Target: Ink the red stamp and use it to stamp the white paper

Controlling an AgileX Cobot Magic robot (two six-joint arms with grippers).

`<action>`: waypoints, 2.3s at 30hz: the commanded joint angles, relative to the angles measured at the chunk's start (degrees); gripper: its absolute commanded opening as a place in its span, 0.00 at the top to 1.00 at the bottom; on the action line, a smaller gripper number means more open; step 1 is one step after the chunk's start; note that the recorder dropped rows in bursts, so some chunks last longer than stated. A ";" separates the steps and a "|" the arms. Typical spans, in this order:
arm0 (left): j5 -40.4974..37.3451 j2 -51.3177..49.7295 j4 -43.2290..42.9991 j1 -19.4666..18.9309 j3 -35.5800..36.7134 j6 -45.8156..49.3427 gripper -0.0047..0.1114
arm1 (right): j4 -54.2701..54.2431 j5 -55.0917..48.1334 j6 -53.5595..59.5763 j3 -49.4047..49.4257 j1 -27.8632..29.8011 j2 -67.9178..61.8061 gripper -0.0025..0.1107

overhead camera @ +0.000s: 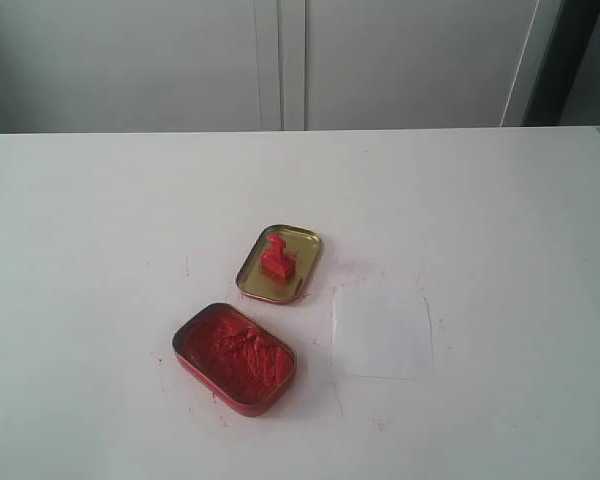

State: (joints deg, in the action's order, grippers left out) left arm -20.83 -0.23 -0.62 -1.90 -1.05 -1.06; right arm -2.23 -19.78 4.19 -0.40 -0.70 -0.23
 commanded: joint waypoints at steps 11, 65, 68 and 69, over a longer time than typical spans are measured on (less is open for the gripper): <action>0.00 0.23 0.17 0.55 0.43 -0.17 0.96 | 0.19 0.17 0.08 0.40 -0.39 0.23 0.98; 0.00 0.23 0.17 0.55 0.43 -0.17 0.96 | 0.19 24.34 0.08 0.40 -0.39 0.23 0.98; 0.00 0.23 0.17 0.55 0.43 -0.17 0.96 | 0.19 24.19 -0.56 0.40 -0.39 0.23 0.98; 0.00 0.23 0.17 0.55 0.43 -0.17 0.96 | 0.19 23.92 -1.12 0.40 -0.39 0.23 0.98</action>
State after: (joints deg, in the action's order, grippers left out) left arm -20.83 -0.23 -0.62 -1.90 -1.05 -1.06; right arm -2.23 3.46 4.10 -0.40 -0.70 -0.23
